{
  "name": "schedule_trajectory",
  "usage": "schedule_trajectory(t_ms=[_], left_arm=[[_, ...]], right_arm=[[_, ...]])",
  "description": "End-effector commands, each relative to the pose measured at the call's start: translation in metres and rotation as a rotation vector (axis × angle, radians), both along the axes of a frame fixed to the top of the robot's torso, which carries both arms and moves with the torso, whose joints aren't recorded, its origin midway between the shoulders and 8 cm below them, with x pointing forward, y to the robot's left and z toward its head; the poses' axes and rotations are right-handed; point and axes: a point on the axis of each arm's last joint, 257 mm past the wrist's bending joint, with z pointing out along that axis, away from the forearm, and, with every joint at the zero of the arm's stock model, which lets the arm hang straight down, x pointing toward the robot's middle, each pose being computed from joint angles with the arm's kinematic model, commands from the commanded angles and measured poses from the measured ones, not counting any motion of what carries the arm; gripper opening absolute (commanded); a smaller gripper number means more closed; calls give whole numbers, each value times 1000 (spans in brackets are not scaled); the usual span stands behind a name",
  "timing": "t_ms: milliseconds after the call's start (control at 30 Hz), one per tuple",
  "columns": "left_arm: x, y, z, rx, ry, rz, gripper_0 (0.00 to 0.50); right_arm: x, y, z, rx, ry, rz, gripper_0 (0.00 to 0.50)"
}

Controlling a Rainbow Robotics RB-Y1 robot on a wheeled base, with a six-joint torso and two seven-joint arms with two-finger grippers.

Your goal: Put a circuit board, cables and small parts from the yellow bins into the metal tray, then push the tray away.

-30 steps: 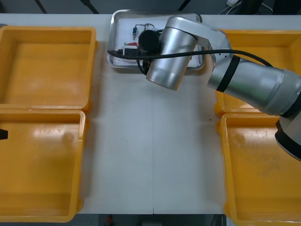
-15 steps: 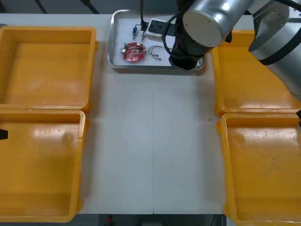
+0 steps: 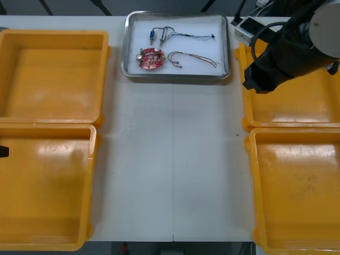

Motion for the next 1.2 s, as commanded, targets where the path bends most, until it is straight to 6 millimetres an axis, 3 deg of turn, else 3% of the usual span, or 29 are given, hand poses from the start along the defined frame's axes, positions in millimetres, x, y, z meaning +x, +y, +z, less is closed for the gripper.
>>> schedule_trajectory(t_ms=[33,300,667,933,1200], left_arm=[[-6,7,5,77,5,-58,500],[-6,7,5,77,5,-58,500],[-6,7,5,77,5,-58,500],[-6,7,5,77,5,-58,500],[-6,7,5,77,5,-58,500]], right_arm=[[-17,-53,4,99,19,-182,500],[-51,-106,-15,191,83,-398,500],[-67,-142,-23,271,107,-516,500],[-92,-182,-44,280,155,-639,500],[-111,-207,-57,274,184,-720,500]])
